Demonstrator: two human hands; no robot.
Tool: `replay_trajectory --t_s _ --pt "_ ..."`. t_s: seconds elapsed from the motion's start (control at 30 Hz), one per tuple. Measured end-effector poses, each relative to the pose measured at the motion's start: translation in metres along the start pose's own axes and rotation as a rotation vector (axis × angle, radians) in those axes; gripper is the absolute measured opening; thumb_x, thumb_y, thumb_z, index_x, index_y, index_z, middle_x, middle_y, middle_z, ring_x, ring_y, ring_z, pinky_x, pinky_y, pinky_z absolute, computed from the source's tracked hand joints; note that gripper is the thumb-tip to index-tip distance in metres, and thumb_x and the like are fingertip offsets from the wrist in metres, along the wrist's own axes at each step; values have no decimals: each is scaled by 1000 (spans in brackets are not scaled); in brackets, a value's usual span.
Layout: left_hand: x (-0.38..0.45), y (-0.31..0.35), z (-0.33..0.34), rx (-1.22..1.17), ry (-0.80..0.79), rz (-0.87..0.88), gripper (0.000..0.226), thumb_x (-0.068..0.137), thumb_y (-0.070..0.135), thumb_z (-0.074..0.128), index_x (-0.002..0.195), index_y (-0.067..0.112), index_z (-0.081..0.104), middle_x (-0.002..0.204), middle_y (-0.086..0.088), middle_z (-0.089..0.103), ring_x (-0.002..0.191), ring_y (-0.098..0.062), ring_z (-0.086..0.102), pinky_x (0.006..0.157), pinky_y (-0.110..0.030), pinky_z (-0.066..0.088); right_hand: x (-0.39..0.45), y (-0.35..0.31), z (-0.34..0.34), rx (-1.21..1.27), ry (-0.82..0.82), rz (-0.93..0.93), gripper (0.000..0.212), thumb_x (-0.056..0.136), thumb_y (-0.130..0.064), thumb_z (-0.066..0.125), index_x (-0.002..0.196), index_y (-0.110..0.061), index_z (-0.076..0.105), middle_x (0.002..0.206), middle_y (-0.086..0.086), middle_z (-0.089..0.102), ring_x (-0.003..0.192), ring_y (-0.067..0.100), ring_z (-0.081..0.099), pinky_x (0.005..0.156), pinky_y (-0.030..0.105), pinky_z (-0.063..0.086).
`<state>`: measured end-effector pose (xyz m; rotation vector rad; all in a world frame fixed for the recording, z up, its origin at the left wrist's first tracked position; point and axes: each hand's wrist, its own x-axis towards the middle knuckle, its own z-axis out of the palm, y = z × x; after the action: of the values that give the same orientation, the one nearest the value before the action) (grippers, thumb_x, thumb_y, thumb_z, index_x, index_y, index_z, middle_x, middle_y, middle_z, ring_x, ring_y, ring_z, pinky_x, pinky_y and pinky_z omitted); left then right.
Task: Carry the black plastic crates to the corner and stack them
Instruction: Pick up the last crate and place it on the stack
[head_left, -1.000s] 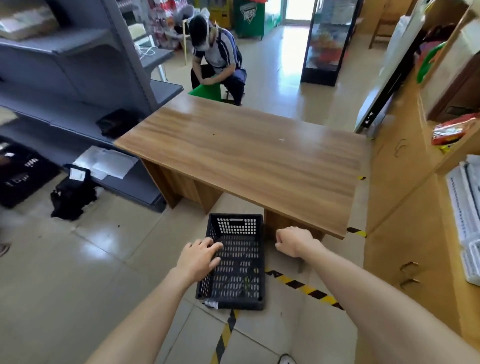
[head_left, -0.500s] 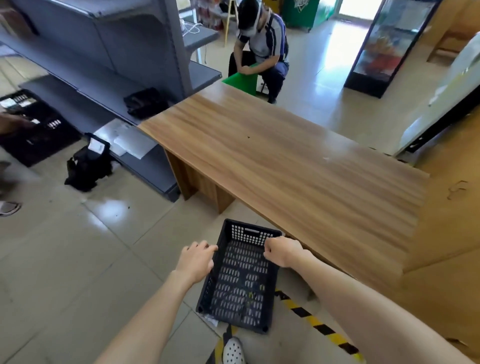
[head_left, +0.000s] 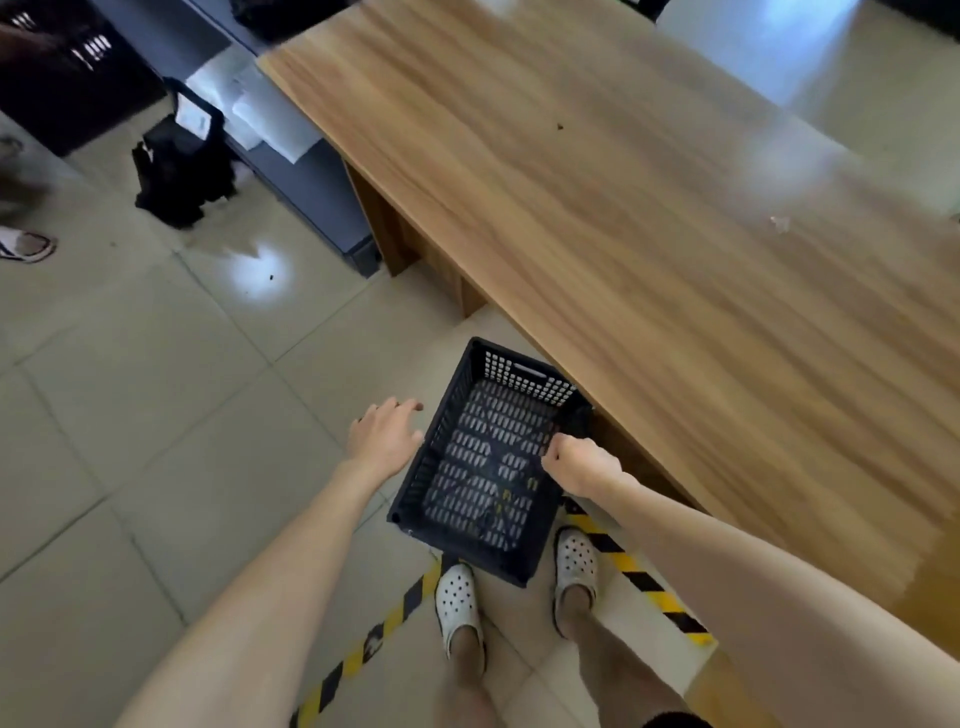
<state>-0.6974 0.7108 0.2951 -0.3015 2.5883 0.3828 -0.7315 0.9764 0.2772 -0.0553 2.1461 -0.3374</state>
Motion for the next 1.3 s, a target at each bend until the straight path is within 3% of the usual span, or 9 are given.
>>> replay_trajectory --t_s 0.13,0.27,0.33,0.47,0.53,0.63,1.07,1.17,1.3 --pt "35 7 42 -115 -11 -40 43 90 31 55 132 23 50 135 -8 53 120 -32 52 97 -45 45 54 34 34 131 -13 92 34 102 -37 36 122 -13 49 80 -3 50 62 12 48 56 31 37" --pt "68 3 92 -132 -87 -76 46 92 38 56 135 25 46 134 -8 52 120 -32 51 94 -48 47 108 71 86 220 16 198 38 98 -37 39 64 -19 36 61 2 35 47 17 34 52 27 32" --pt "83 -3 117 -148 -118 -81 50 92 38 57 139 24 43 138 -9 48 124 -33 48 96 -48 46 140 91 112 276 57 244 42 95 -38 44 60 -23 28 57 0 29 45 17 29 51 27 27" --pt "115 -18 162 -167 -156 -99 57 92 37 58 143 22 35 143 -11 42 127 -35 44 99 -50 44 192 122 150 361 79 349 30 90 -46 49 81 -20 40 72 4 37 71 20 44 70 31 29" --pt "129 -25 181 -184 -166 -117 61 91 36 60 144 21 33 145 -11 39 129 -36 43 99 -51 42 212 131 161 427 83 364 43 93 -44 52 116 -8 52 110 21 55 103 31 56 81 32 37" --pt "152 -35 203 -196 -165 -147 65 90 37 62 145 21 31 146 -12 37 129 -37 42 100 -51 41 237 141 169 516 122 413 67 95 -43 54 147 -6 33 148 17 41 131 38 44 104 39 38" --pt "220 -79 292 -488 -310 -268 97 82 38 74 152 8 14 156 -18 29 140 -34 35 113 -49 32 322 168 210 616 172 394 83 89 -62 49 149 -9 28 149 14 40 134 35 41 113 44 33" --pt "228 -81 304 -625 -294 -328 112 78 44 76 155 13 1 161 -14 11 146 -32 22 117 -49 24 327 168 211 798 158 410 81 89 -62 50 148 -10 31 147 11 42 134 32 42 113 42 33" --pt "222 -81 313 -699 -312 -421 119 78 45 77 155 12 -7 163 -13 2 149 -31 12 118 -50 19 325 171 208 919 92 423 110 68 -84 45 151 -14 27 152 9 37 136 32 39 114 47 31"
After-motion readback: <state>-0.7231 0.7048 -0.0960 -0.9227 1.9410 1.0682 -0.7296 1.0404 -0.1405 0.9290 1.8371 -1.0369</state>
